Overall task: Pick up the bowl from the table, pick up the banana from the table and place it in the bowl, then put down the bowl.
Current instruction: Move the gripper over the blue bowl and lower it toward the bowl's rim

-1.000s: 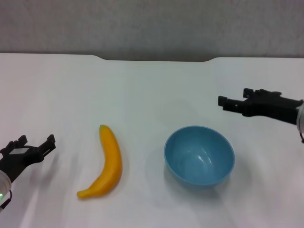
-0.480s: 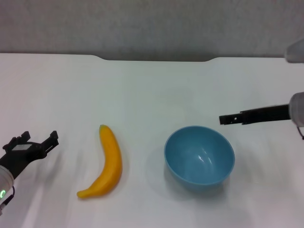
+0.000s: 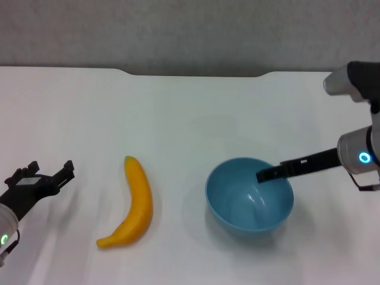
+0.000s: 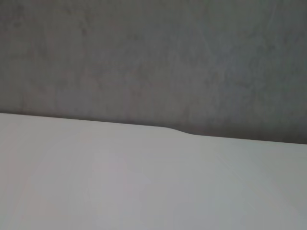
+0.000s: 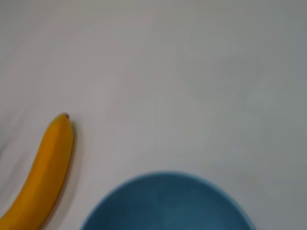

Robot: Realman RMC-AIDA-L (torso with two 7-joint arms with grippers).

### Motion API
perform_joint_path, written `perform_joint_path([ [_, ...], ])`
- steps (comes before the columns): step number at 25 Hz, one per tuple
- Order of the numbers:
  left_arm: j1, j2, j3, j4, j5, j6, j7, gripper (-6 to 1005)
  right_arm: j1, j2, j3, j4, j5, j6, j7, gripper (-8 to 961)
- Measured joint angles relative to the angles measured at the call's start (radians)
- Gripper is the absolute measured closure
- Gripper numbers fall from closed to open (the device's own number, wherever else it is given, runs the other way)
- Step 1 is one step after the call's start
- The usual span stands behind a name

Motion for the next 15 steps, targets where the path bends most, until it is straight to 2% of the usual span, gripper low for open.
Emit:
perform_joint_path([
  [6,-0.002,0.000,0.002,-0.008,0.000,0.000,0.001,131,0.009,0.002,0.000,0.061,-0.055,-0.006,0.015,79],
  [15,-0.007,0.000,0.002,-0.008,0.000,0.000,-0.001,134,-0.001,0.008,-0.002,0.091,-0.043,-0.075,0.002,83],
])
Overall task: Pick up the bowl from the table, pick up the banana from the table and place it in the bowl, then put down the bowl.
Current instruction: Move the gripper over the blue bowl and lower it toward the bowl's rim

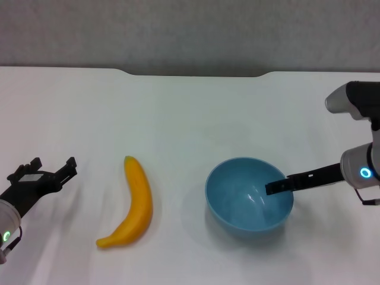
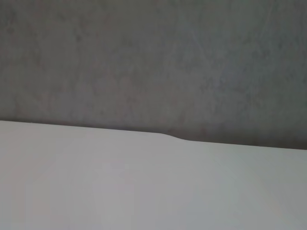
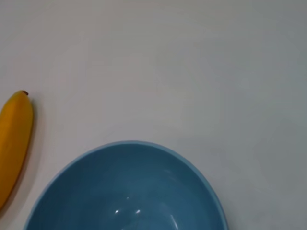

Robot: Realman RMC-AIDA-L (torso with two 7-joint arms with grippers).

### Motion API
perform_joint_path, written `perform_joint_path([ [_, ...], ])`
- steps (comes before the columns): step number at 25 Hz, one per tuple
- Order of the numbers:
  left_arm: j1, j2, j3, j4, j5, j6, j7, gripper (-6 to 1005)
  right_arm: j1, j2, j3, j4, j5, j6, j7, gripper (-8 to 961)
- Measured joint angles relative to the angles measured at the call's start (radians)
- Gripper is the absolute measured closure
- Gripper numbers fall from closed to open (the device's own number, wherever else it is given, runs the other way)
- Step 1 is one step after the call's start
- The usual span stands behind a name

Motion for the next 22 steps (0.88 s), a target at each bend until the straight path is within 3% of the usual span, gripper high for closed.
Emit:
perform_joint_path([
  [10,-0.001,-0.001,0.000,0.000,0.000,0.000,-0.002,137,0.001,0.007,-0.015,0.055,0.096,-0.057,-0.072,87],
  [22,-0.004,-0.001,-0.002,0.000,0.000,0.003,-0.002,141,0.022,0.001,-0.046,0.091,0.092,-0.063,-0.052,92],
])
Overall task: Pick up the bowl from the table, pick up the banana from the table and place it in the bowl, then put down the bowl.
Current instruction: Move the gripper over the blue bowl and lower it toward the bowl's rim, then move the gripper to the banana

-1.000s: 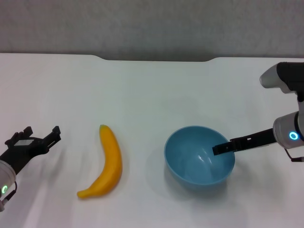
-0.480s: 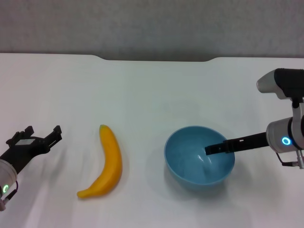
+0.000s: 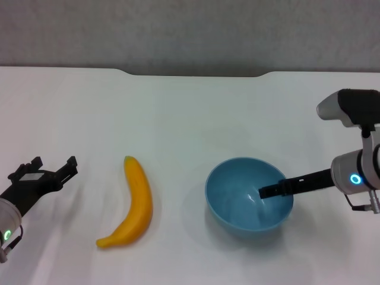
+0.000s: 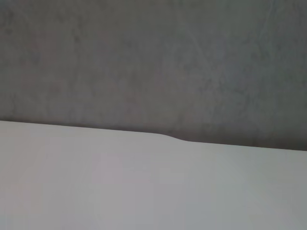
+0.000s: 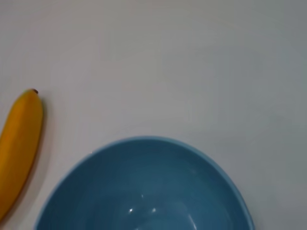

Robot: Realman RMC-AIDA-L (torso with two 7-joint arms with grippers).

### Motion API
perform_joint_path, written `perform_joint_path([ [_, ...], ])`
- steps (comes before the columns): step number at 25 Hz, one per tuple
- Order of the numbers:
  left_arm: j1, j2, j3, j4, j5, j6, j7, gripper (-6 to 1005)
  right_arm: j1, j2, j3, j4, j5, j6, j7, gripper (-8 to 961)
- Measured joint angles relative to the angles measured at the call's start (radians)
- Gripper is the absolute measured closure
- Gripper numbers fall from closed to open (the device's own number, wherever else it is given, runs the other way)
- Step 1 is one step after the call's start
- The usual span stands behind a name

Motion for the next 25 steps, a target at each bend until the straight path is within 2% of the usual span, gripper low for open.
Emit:
perform_joint_path([
  [8,0.000,0.000,-0.004,0.002,0.000,0.004,0.000,143,0.018,-0.001,-0.016,0.009,-0.003,-0.003,0.000,331],
  [18,0.002,-0.001,-0.004,0.008,-0.001,0.005,0.000,146,0.018,-0.001,-0.024,0.006,-0.024,-0.023,-0.004,811],
  [25,0.000,-0.001,0.003,0.004,0.004,0.005,-0.016,149,0.007,0.000,-0.037,0.003,-0.022,-0.044,-0.003,921],
])
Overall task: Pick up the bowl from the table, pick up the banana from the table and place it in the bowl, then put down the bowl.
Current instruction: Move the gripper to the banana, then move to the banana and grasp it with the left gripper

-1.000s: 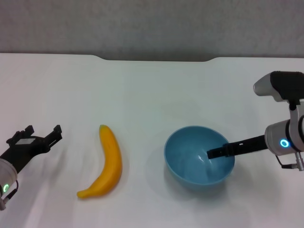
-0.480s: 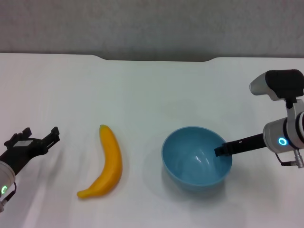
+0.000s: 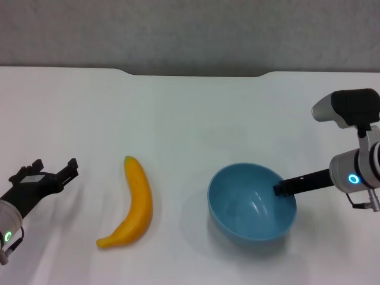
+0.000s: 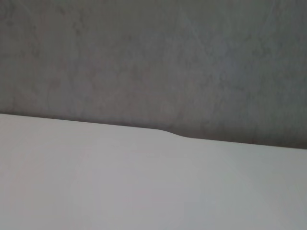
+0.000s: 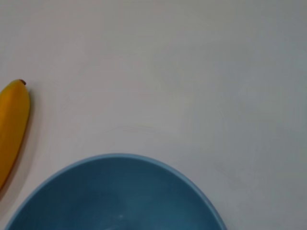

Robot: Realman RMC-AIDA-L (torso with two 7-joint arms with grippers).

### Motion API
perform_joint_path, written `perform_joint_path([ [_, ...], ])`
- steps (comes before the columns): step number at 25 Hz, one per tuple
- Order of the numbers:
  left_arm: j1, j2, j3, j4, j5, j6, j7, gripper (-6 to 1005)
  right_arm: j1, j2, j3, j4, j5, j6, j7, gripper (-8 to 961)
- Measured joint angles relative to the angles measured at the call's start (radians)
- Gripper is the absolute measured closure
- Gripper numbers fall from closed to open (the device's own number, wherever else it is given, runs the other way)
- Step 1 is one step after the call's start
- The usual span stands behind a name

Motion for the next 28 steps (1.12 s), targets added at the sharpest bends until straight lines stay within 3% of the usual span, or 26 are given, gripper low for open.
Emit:
perform_joint_path([
  [4,0.000,0.005,0.019,-0.015,0.004,-0.006,-0.032,150,-0.021,0.002,-0.002,-0.032,0.005,-0.005,-0.001,920],
  [9,0.006,0.023,0.156,-0.151,0.062,0.071,-0.101,152,-0.066,0.002,-0.004,-0.084,0.007,-0.003,0.000,920],
  [12,0.015,0.030,0.219,-0.316,0.225,0.278,-0.238,152,-0.079,0.000,0.001,-0.094,0.006,-0.002,0.000,919],
  [16,0.042,0.031,0.275,-0.487,0.466,0.439,-0.466,154,-0.083,0.000,-0.003,-0.112,0.006,0.001,0.003,919],
  [19,0.048,0.035,0.303,-0.544,0.589,0.463,-0.660,155,-0.087,0.000,-0.003,-0.113,0.006,0.001,0.004,919],
  [24,0.039,0.071,0.332,-0.600,0.818,0.447,-1.070,156,-0.091,0.000,0.001,-0.120,0.006,0.002,0.004,918],
  [28,0.030,0.069,0.320,-0.592,0.975,0.455,-1.223,158,-0.091,0.000,-0.002,-0.126,0.006,0.002,0.004,917],
])
